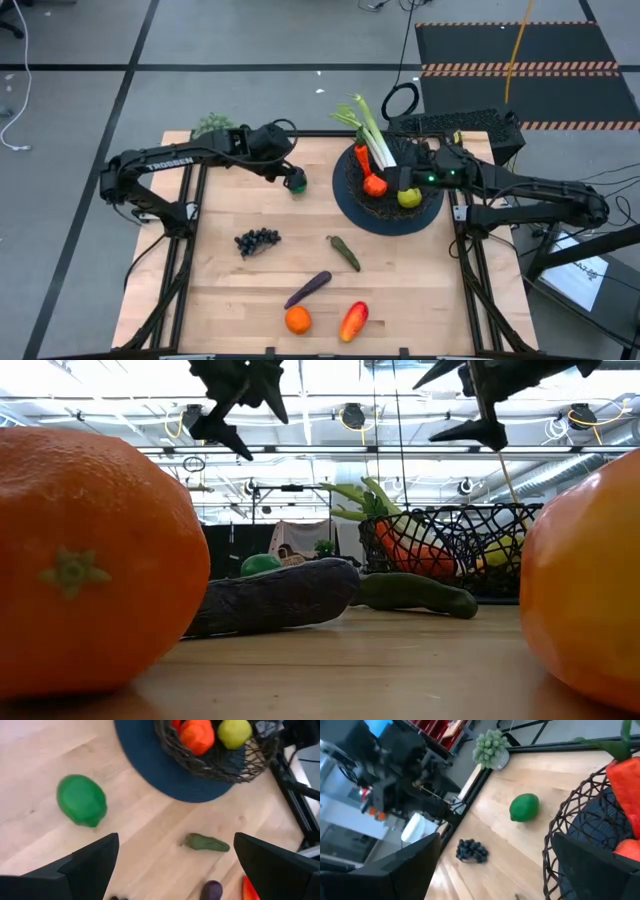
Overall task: Build produce basket
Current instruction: Put the green lime into the black woven basket
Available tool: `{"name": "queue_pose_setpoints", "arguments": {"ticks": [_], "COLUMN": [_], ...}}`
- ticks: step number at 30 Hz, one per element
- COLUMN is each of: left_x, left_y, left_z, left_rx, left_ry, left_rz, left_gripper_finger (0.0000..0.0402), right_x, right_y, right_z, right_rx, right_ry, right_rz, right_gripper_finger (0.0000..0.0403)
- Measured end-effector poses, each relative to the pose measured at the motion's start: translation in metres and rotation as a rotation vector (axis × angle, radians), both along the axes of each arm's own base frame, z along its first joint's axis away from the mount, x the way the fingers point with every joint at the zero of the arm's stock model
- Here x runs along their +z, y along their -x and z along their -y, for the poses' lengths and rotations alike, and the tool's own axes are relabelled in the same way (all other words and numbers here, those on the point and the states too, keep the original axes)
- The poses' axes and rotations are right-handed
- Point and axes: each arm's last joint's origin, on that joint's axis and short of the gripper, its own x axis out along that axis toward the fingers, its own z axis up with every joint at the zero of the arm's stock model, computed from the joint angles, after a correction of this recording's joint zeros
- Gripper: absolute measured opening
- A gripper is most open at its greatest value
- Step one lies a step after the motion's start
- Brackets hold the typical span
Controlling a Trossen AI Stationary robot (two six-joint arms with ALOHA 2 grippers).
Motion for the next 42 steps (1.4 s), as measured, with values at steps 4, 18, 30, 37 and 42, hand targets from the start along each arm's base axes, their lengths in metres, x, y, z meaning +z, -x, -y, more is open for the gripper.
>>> {"name": "queue_pose_setpoints", "arguments": {"ticks": [4,18,30,37,42], "left_x": [0.001,-0.034,-0.078,-0.095,-0.113], "left_y": [0.0,-0.002,-0.026,-0.034,-0.043], "left_z": [0.001,-0.039,-0.052,-0.058,-0.063], "left_rx": [0.089,0.348,0.433,0.476,0.471], "left_ry": [-0.024,-0.095,0.073,0.104,0.111], "left_rz": [-0.008,-0.239,-0.326,-0.351,-0.38], "left_gripper_finger": [0.0392,0.0392,0.0393,0.0393,0.0393], "right_x": [-0.003,0.001,0.005,0.007,0.005], "right_y": [0.0,0.022,0.03,0.032,0.032], "right_z": [-0.001,-0.014,-0.022,-0.025,-0.025], "right_rx": [0.028,0.285,0.561,0.672,0.684], "right_ry": [0.011,-0.03,0.098,0.059,0.059], "right_rz": [-0.037,-0.048,0.001,0.034,0.022], "right_gripper_finger": [0.0377,0.0377,0.0377,0.0377,0.0377]}}
